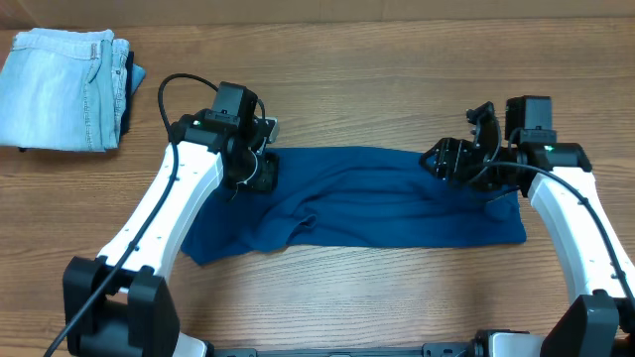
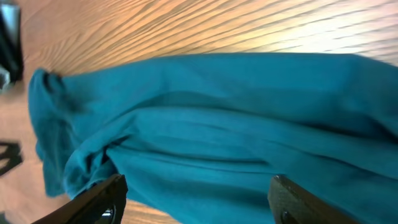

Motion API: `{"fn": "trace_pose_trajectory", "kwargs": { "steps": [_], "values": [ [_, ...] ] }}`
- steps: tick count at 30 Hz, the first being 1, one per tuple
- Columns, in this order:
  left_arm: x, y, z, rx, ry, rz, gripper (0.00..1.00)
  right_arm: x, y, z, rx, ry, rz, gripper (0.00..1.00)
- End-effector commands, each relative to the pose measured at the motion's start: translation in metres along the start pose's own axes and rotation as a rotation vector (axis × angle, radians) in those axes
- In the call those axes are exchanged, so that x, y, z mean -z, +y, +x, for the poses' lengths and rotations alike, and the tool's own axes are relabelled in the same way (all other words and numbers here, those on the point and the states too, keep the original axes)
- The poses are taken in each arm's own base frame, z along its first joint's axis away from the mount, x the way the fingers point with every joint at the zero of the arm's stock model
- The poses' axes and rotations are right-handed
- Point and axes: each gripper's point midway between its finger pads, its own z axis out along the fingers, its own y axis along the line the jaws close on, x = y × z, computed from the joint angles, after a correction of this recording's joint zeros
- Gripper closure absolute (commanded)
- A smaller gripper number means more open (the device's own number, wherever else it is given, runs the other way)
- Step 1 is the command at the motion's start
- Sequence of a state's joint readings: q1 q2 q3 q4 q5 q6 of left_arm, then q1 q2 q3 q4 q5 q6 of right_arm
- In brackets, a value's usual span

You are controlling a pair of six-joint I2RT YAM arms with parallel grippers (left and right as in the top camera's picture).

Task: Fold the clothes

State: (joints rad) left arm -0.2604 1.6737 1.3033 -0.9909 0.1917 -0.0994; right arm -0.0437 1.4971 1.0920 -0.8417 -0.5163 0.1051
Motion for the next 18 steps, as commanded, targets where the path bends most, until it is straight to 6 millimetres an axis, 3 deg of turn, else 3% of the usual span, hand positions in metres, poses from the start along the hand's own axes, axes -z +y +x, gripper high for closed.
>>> {"fn": "trace_pose_trajectory", "kwargs": {
  "steps": [1,3,8,12,18],
  "values": [
    [-0.013,0.02,-0.014,0.164,-0.021,-0.082,0.61,-0.002,-0.005,-0.006,-0.021,-0.022,0.087,0.25],
    [-0.014,0.029,-0.014,0.215,-0.02,-0.1,0.61,-0.002,-0.018,-0.013,-0.062,-0.059,0.158,0.25],
    [-0.008,0.065,-0.003,0.334,0.007,-0.17,0.61,-0.004,-0.018,-0.021,-0.052,-0.082,0.153,0.25],
    [-0.003,0.086,0.001,0.404,0.016,-0.169,0.51,-0.004,-0.018,-0.022,-0.048,-0.088,0.151,0.26],
    [0.004,0.11,-0.025,0.481,-0.107,-0.088,0.41,-0.004,-0.017,-0.021,-0.05,-0.083,0.148,0.25]
  ]
}}
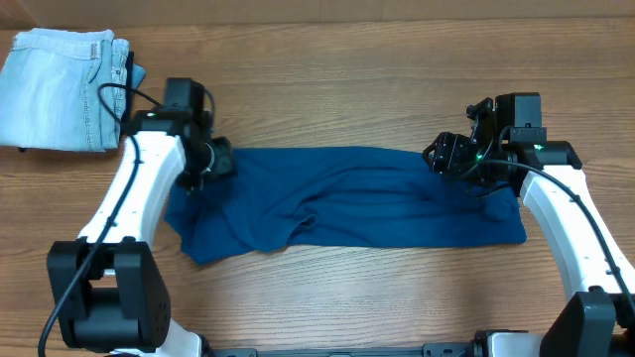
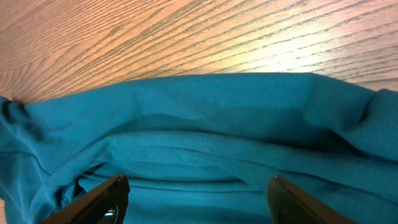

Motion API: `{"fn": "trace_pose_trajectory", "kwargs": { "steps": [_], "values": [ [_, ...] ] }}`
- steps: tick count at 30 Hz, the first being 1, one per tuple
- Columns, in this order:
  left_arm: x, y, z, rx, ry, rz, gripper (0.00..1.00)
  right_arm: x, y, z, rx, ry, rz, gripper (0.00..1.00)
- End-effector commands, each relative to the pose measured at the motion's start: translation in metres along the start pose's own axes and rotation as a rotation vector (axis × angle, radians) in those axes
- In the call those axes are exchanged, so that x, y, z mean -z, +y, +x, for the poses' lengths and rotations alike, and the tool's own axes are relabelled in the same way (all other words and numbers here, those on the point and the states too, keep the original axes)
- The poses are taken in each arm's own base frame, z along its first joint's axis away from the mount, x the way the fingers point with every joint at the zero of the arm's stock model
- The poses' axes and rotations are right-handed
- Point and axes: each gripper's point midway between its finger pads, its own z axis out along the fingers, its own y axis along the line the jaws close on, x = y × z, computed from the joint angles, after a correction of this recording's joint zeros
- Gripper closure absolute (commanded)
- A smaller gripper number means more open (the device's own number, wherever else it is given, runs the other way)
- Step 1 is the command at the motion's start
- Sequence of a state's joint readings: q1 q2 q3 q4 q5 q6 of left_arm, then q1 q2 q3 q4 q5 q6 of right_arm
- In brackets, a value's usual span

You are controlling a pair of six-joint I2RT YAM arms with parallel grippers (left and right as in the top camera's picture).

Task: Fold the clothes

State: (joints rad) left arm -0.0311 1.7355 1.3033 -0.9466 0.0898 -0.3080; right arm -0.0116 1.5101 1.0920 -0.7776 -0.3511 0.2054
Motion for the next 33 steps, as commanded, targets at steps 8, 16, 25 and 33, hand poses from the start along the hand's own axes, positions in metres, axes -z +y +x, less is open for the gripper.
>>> {"fn": "trace_pose_trajectory", "kwargs": {
  "steps": [8,16,25,33],
  "values": [
    [0.001,0.02,-0.026,0.089,-0.064,0.058,0.38,0.002,0.0,-0.006,-0.001,-0.013,0.008,0.25],
    [-0.023,0.03,-0.008,0.079,-0.016,0.028,0.4,0.002,0.0,-0.005,-0.002,-0.011,0.008,0.25],
    [-0.057,0.018,-0.016,0.073,-0.01,0.1,0.49,0.002,-0.001,-0.001,-0.008,0.005,0.013,0.25],
    [-0.053,0.011,-0.026,0.067,-0.043,0.141,0.52,0.002,-0.001,-0.001,-0.009,0.007,0.013,0.25]
  ]
}}
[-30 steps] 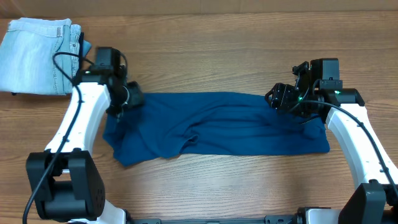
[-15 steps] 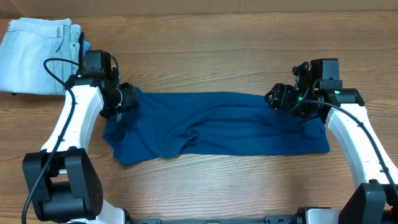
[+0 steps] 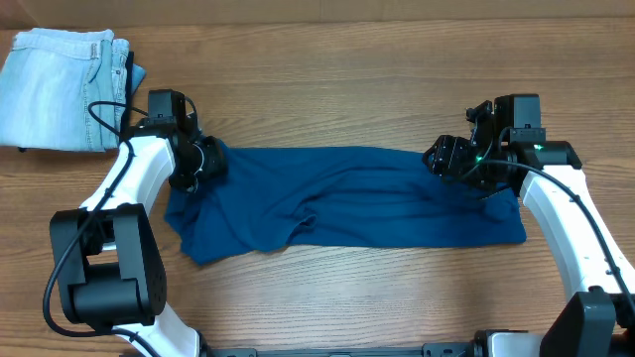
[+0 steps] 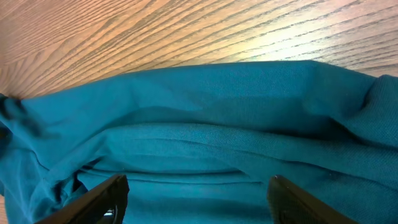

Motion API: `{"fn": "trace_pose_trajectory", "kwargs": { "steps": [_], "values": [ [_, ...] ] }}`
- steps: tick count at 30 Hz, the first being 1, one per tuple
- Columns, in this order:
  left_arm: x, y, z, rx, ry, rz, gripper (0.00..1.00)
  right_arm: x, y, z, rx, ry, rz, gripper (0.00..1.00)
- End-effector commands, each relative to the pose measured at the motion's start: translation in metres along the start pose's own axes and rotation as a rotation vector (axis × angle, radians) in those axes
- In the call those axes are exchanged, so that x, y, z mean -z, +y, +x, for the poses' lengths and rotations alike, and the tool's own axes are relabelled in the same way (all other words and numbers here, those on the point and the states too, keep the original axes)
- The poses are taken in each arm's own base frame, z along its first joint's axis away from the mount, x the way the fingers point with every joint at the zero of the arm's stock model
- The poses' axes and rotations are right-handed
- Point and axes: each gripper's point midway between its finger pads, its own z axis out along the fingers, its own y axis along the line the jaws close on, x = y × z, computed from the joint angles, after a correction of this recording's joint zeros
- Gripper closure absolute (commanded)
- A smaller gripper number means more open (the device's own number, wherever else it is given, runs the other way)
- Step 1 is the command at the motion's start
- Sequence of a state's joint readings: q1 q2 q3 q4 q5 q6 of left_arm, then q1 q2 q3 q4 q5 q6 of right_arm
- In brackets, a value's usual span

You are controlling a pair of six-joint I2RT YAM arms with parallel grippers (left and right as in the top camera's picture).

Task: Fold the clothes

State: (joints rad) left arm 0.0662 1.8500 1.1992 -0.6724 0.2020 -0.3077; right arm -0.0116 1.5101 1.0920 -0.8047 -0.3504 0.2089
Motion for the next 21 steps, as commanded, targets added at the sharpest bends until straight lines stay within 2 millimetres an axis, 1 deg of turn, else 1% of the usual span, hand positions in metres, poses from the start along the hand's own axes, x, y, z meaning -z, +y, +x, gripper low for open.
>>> {"fn": "trace_pose_trajectory", "kwargs": {
  "steps": [1,5,7,11,14,17,21],
  "values": [
    [0.003,-0.009,-0.006,-0.019,-0.01,0.04,0.52,0.002,0.001,-0.007,0.004,-0.018,0.005,0.25],
    [0.01,-0.014,-0.017,-0.027,-0.039,0.054,0.53,0.002,0.001,-0.007,0.004,-0.018,0.006,0.25],
    [0.013,-0.017,-0.022,-0.03,-0.052,0.061,0.57,0.002,0.0,-0.007,0.004,-0.018,0.006,0.24],
    [0.022,-0.021,-0.037,-0.034,-0.095,0.072,0.65,0.002,0.0,-0.007,0.004,-0.018,0.006,0.25],
    [0.027,-0.023,-0.043,-0.033,-0.106,0.086,0.66,0.002,0.0,-0.007,0.004,-0.018,0.006,0.25],
    [0.025,-0.021,-0.036,-0.05,-0.082,0.076,0.65,0.002,0.0,-0.007,0.004,-0.018,0.006,0.25],
    [0.021,-0.015,-0.02,-0.078,-0.022,0.051,0.65,0.002,0.0,-0.007,0.004,-0.018,0.006,0.25]
  ]
}}
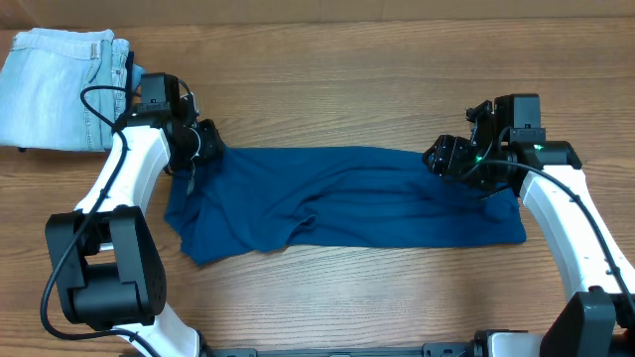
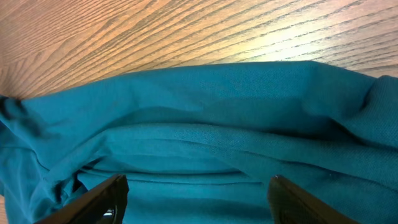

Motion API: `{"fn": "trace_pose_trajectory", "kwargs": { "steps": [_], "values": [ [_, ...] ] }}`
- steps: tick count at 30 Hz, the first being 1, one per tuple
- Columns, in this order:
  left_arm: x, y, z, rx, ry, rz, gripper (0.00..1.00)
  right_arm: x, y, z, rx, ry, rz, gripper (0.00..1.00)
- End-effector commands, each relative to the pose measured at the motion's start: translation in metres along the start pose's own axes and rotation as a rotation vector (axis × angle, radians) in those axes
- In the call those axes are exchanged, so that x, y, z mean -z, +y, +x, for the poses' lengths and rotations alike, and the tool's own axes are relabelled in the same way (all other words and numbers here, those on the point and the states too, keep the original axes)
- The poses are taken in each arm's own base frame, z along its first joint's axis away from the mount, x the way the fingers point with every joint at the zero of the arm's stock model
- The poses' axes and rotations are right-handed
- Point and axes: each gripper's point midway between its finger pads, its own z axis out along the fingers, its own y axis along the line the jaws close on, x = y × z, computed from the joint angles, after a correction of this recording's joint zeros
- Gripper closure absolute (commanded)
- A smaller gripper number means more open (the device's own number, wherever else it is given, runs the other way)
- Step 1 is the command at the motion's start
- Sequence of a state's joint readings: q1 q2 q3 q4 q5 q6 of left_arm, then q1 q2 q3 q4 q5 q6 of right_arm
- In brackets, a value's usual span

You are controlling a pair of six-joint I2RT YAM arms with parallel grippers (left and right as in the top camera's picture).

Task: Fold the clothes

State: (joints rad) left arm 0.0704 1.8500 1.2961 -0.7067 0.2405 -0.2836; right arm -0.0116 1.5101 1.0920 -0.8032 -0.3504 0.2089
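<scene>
A dark blue garment (image 1: pixel 357 198) lies spread lengthwise across the table, wrinkled and partly doubled over near its middle. My left gripper (image 1: pixel 205 147) sits at the garment's upper left corner; the overhead view does not show how its jaws stand. My right gripper (image 1: pixel 448 159) hovers over the garment's upper right part. In the right wrist view the right gripper (image 2: pixel 199 183) is open, its dark fingers (image 2: pixel 102 199) wide apart above folds of the blue garment (image 2: pixel 217 124), holding nothing.
A folded pile of light denim jeans (image 1: pixel 64 89) rests at the far left of the table, just behind my left arm. Bare wooden tabletop (image 1: pixel 327 89) surrounds the garment.
My left gripper has shifted slightly toward the far edge and turned a little at the garment's upper left corner. The garment and my right arm look unchanged.
My left gripper was first on the garment a little in from its left end, which was bunched. By the second moment it was further left and the left end lay drawn out. It has stayed at that corner. My right gripper stayed open over the right end.
</scene>
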Motion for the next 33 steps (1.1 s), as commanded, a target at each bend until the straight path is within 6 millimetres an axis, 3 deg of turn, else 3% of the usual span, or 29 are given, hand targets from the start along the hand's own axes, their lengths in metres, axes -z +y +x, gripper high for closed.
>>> {"fn": "trace_pose_trajectory", "kwargs": {
  "steps": [1,9,17,19,23,26,33],
  "values": [
    [0.001,0.006,0.01,-0.044,0.044,-0.018,0.65,0.002,0.0,-0.006,0.003,-0.016,0.007,0.25],
    [-0.006,0.014,0.032,-0.075,0.123,-0.046,0.7,0.002,-0.001,-0.007,0.003,-0.019,0.017,0.25],
    [-0.019,0.028,0.046,-0.063,0.166,-0.094,0.61,0.002,-0.001,-0.007,0.003,-0.019,0.017,0.25],
    [-0.022,0.029,0.047,-0.061,0.17,-0.092,0.67,0.002,-0.001,-0.007,0.003,-0.019,0.017,0.25],
    [-0.023,0.025,0.034,-0.016,0.121,-0.078,0.88,0.002,-0.002,-0.007,0.003,-0.02,0.017,0.25],
    [-0.021,0.016,0.021,0.005,0.084,-0.028,0.96,0.002,-0.006,-0.008,0.002,-0.027,0.042,0.25],
    [-0.001,0.011,-0.016,0.026,-0.005,0.01,0.96,0.012,-0.033,-0.02,-0.127,-0.069,0.072,0.25]
  ]
}}
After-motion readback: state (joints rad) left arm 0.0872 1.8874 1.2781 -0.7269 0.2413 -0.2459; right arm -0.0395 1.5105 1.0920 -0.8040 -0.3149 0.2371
